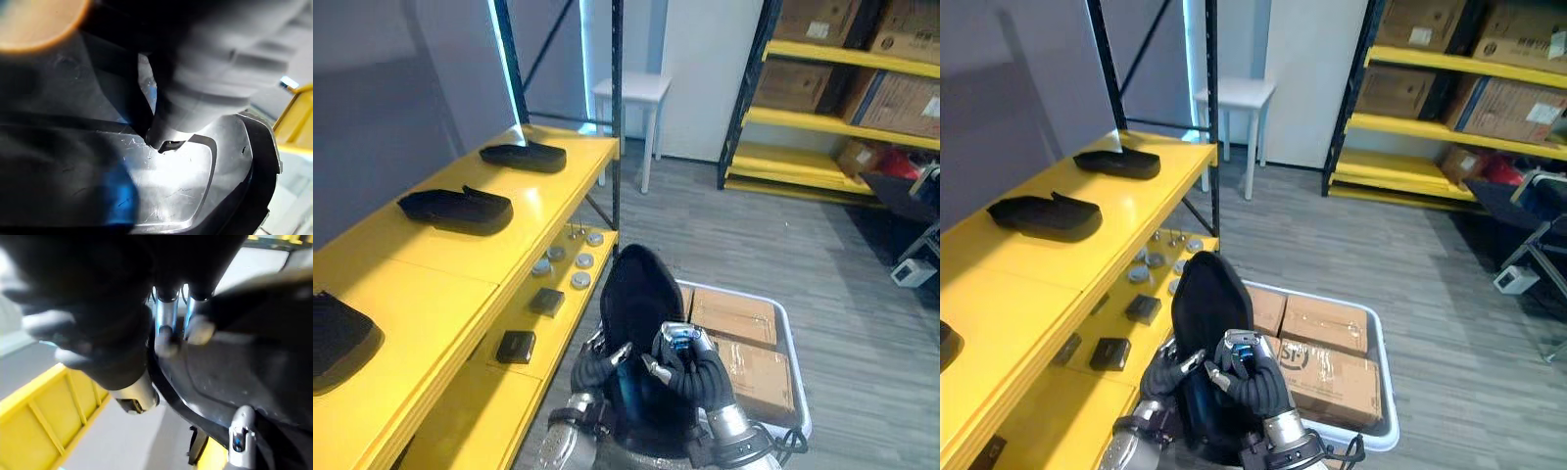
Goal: Walk over and take plastic housings, then place them on the shelf
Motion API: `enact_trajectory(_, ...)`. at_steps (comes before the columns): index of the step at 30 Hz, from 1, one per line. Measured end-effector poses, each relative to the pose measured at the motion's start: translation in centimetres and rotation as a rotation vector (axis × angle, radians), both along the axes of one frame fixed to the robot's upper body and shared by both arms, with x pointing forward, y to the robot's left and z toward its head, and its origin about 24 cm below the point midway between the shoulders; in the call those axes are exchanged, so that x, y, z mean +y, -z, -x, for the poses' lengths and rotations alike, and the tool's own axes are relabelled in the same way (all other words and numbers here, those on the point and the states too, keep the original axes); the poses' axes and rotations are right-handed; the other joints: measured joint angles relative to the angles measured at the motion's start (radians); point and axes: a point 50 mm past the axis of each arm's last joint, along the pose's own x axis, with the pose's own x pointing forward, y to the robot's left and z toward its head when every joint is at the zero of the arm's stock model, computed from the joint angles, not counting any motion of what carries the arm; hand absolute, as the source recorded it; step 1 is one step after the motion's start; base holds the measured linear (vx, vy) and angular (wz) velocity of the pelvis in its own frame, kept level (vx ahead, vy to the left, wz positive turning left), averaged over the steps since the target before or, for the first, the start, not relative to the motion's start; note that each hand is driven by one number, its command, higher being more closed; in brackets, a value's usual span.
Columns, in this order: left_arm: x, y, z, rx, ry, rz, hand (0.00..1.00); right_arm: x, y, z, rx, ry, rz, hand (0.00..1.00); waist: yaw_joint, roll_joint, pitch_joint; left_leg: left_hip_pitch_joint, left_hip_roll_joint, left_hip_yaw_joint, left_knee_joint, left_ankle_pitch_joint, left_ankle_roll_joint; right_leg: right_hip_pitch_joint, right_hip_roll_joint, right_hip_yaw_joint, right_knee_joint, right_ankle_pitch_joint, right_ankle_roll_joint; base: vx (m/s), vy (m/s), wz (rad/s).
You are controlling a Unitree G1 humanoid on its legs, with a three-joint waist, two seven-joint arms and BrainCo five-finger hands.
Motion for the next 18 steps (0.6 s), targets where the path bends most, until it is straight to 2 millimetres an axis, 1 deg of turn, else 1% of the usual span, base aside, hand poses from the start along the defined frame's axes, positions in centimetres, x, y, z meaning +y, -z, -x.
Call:
enact_trajectory(2, 0.4, 0.1, 0.3, -0.002, -0.025, -0.041, 1.0, 0.0, 0.4, -0.1, 0.025, -0.007, -0.017, 0.0, 0.0, 0.0, -0.016, 0.0, 0.0, -0.003, -0.001, 0.0, 0.001, 0.001, 0.0, -0.004, -0.001, 0.0, 0.0, 0.0, 0.004, 0.07)
enact_trajectory(3, 0.5, 0.2, 0.4, -0.005, -0.035, -0.075, 1.0, 0.0, 0.6, -0.1, 0.037, -0.005, -0.024, 0.0, 0.001, 0.001, -0.025, -0.001, -0.001, -0.009, -0.001, 0.001, 0.0, 0.005, -0.001, -0.01, -0.004, 0.0, 0.0, 0.01, -0.002, 0.12)
enact_trajectory(4, 0.4, 0.1, 0.5, -0.021, -0.044, -0.148, 1.0, 0.0, 0.8, -0.1, 0.057, -0.006, -0.056, 0.0, 0.004, 0.002, -0.031, -0.001, -0.002, -0.014, -0.001, 0.001, -0.001, 0.008, -0.001, -0.015, -0.004, 0.0, 0.0, 0.01, -0.003, 0.12)
enact_trajectory(5, 0.4, 0.1, 0.5, -0.024, -0.045, -0.157, 1.0, 0.0, 0.8, -0.2, 0.059, -0.006, -0.059, 0.0, 0.004, 0.003, -0.031, -0.001, -0.002, -0.017, -0.001, 0.002, 0.0, 0.009, -0.001, -0.016, -0.005, 0.0, 0.0, 0.01, -0.006, 0.15)
enact_trajectory(7, 0.5, -0.3, 0.4, -0.06, -0.102, -0.322, 1.0, 0.0, 1.2, -0.3, 0.086, -0.003, -0.091, 0.0, 0.002, 0.002, -0.035, -0.003, -0.007, -0.039, -0.001, 0.003, 0.001, 0.02, -0.004, -0.041, -0.005, -0.001, -0.002, 0.01, -0.009, 0.25)
enact_trajectory(10, 0.9, -0.5, 0.3, -0.072, -0.197, -0.457, 1.0, -0.1, 1.2, -0.4, 0.103, -0.006, -0.13, 0.0, 0.003, 0.003, -0.04, -0.008, -0.012, -0.059, -0.001, 0.009, 0.009, 0.027, -0.008, -0.059, -0.006, -0.004, -0.001, 0.02, -0.005, 0.22)
enact_trajectory(11, 1.3, -0.7, 0.3, -0.075, -0.262, -0.527, 1.0, -0.2, 1.1, -0.5, 0.115, -0.013, -0.184, 0.0, 0.003, 0.002, -0.041, -0.011, -0.014, -0.065, -0.001, 0.01, 0.009, 0.028, -0.008, -0.066, -0.006, -0.005, 0.0, 0.02, -0.003, 0.17)
enact_trajectory(12, 1.6, -0.7, 0.3, -0.073, -0.291, -0.548, 1.0, -0.3, 1.1, -0.6, 0.118, -0.016, -0.203, 0.0, 0.003, 0.001, -0.042, -0.012, -0.014, -0.069, -0.001, 0.01, 0.01, 0.028, -0.008, -0.067, -0.006, -0.005, 0.0, 0.02, -0.006, 0.18)
enact_trajectory(13, 2.6, -0.8, 0.2, -0.067, -0.376, -0.608, 1.0, -0.5, 0.9, -0.6, 0.126, -0.029, -0.276, 0.0, 0.002, 0.001, -0.044, -0.018, -0.015, -0.08, 0.002, 0.01, 0.009, 0.029, -0.008, -0.074, -0.006, -0.006, 0.0, 0.02, -0.006, 0.13)
enact_trajectory(15, 3.7, -0.9, 0.3, -0.057, -0.472, -0.681, 1.0, -0.8, 0.6, -0.7, 0.14, -0.049, -0.37, 0.0, 0.003, 0.002, -0.045, -0.018, -0.016, -0.087, 0.003, 0.011, 0.008, 0.033, -0.007, -0.08, -0.006, -0.007, 0.0, 0.03, -0.012, 0.16)
enact_trajectory(17, 5.8, -1.0, 0.4, -0.022, -0.633, -0.778, 1.0, -2.1, -0.2, -0.6, 0.128, -0.081, -0.551, 0.0, 0.002, 0.003, -0.045, -0.032, -0.019, -0.113, 0.011, 0.012, 0.007, 0.036, -0.007, -0.104, -0.005, -0.011, -0.002, 0.02, -0.02, 0.28)
enact_trajectory(18, 6.3, -1.1, 0.5, -0.014, -0.667, -0.798, 1.0, -2.4, -0.4, -0.7, 0.119, -0.085, -0.591, 0.0, 0.002, 0.003, -0.045, -0.036, -0.019, -0.119, 0.013, 0.012, 0.006, 0.037, -0.006, -0.111, -0.005, -0.011, -0.003, 0.0, -0.023, 0.32)
